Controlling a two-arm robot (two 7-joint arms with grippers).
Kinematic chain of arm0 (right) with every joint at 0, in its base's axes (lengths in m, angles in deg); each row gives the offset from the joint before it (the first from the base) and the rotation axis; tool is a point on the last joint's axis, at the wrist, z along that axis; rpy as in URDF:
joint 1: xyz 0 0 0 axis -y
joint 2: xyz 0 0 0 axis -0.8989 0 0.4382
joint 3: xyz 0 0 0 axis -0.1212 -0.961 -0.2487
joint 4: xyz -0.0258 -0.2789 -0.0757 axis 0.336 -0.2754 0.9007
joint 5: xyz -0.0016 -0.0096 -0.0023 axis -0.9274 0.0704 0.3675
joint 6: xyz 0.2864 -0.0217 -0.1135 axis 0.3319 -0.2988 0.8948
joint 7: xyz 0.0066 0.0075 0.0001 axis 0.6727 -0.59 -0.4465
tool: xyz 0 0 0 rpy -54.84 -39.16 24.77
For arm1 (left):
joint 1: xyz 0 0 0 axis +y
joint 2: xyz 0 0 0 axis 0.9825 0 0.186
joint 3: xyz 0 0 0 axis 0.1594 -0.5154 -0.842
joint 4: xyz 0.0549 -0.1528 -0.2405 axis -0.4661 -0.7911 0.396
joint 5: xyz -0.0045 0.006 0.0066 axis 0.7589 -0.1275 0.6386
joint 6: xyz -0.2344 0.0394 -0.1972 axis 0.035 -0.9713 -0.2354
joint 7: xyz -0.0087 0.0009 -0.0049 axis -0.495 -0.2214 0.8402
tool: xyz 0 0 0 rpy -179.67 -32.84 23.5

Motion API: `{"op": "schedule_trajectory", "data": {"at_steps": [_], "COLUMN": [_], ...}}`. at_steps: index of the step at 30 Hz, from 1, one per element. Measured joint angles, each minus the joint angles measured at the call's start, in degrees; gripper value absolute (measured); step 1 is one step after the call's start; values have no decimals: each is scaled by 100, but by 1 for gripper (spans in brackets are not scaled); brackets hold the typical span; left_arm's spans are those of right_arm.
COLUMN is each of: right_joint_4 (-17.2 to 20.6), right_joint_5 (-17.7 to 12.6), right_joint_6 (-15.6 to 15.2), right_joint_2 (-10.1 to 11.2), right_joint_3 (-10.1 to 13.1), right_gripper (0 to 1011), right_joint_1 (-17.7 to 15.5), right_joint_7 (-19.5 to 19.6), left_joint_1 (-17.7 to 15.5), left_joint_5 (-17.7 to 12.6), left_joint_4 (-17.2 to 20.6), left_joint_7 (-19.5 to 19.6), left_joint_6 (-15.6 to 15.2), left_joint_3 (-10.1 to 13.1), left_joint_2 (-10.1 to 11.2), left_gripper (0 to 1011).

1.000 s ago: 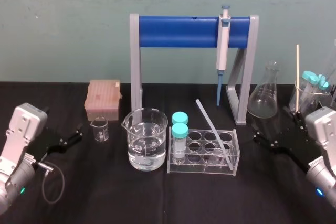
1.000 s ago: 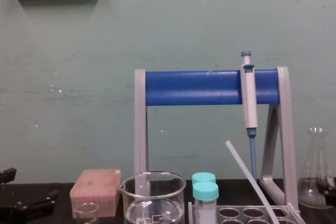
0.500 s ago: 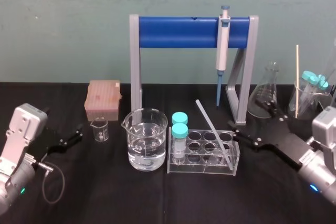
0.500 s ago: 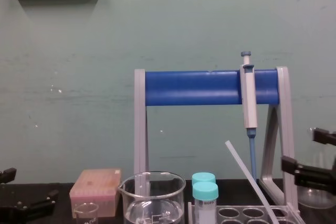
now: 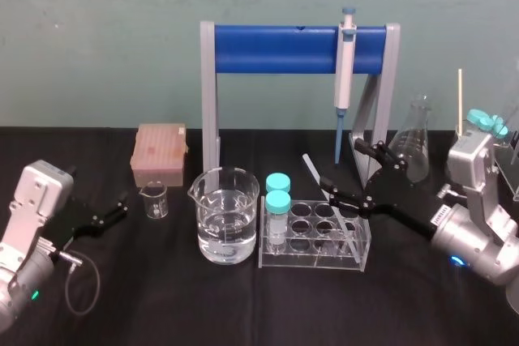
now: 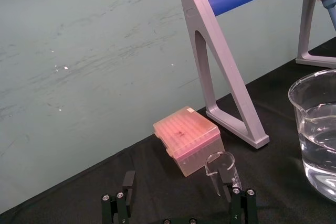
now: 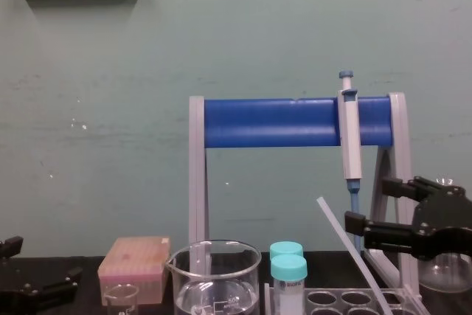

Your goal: Pick up the stirring rod with one hand, then place it down.

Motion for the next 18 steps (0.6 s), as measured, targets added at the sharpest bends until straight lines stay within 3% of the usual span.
{"op": "schedule_trajectory", "data": {"at_steps": [18], "right_joint_4": [-733], "right_joint_5": [-425], "right_joint_6": [-724], "right_joint_2": [-454], "right_joint_3": [-2], "right_gripper": [1000], "right_joint_1": [406], "right_joint_7": [-867], "left_joint_1": [0], "left_joint_5": [0], "left_joint_4": [0], "left_joint_7": [0], "left_joint_6": [0], "left_joint_3": [0], "left_joint_2": [0], "left_gripper": [1000]}}
